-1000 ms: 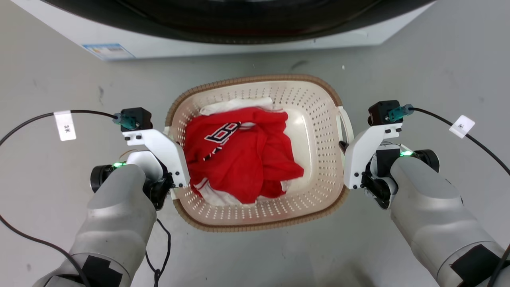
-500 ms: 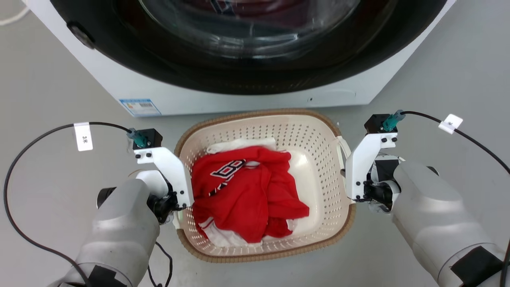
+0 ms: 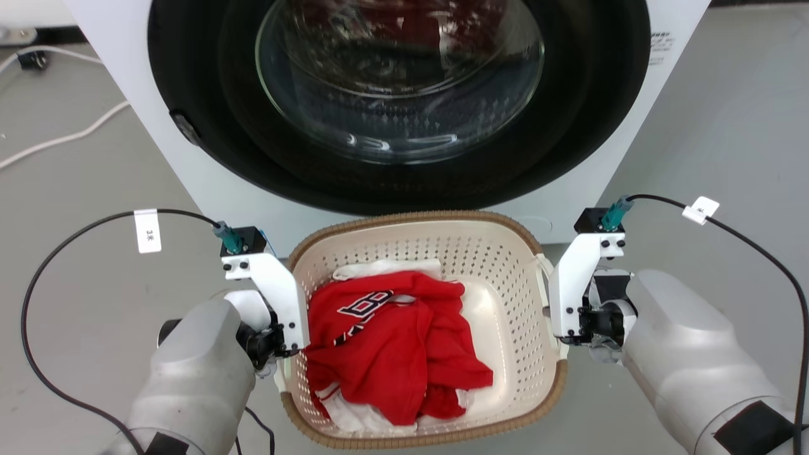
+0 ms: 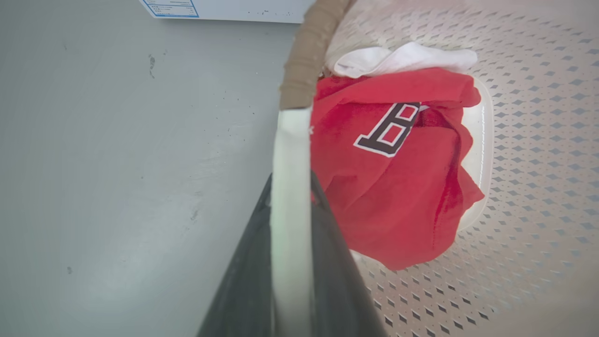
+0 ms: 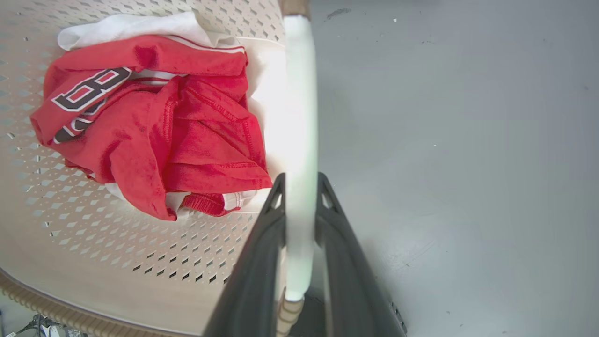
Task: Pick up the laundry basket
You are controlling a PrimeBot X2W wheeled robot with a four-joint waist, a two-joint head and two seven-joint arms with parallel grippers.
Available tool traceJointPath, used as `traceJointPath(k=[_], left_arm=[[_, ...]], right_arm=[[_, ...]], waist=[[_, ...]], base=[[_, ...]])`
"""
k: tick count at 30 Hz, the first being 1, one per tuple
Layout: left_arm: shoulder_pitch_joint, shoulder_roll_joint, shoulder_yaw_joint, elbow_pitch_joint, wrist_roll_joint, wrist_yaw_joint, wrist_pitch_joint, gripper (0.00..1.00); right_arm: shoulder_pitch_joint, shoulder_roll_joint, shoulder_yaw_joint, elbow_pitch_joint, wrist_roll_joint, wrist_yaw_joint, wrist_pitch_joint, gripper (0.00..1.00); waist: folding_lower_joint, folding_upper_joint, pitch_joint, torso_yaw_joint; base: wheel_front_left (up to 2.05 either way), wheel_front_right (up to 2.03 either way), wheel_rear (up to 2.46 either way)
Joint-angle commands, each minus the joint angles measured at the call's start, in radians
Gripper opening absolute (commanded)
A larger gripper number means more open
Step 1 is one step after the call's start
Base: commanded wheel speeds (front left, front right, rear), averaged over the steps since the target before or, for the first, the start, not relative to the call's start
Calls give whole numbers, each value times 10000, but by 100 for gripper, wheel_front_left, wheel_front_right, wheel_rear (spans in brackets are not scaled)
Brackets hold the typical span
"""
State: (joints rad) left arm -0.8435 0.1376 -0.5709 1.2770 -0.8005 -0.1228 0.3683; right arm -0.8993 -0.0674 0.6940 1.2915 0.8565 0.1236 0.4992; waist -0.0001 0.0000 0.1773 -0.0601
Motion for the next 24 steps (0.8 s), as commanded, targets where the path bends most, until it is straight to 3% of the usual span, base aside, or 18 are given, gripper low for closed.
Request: traceJointPath(k=[1, 11, 24], left_arm=[[157, -267, -55, -102, -88, -138, 84, 0], [789, -234, -188, 5, -351, -137, 466, 0], [1332, -497, -349, 44, -527, -133, 825, 0]], right_arm=[[152, 289, -8, -90, 102, 129, 154, 0], [645, 272, -100, -62, 61, 129, 856, 0], [1300, 275, -434, -71, -187, 128, 953, 0]], waist=[[1, 0, -376, 29], [1, 0, -1272, -18], [1, 0, -1944, 190]], base=[[0, 0, 0], [0, 0, 0], [0, 0, 0]])
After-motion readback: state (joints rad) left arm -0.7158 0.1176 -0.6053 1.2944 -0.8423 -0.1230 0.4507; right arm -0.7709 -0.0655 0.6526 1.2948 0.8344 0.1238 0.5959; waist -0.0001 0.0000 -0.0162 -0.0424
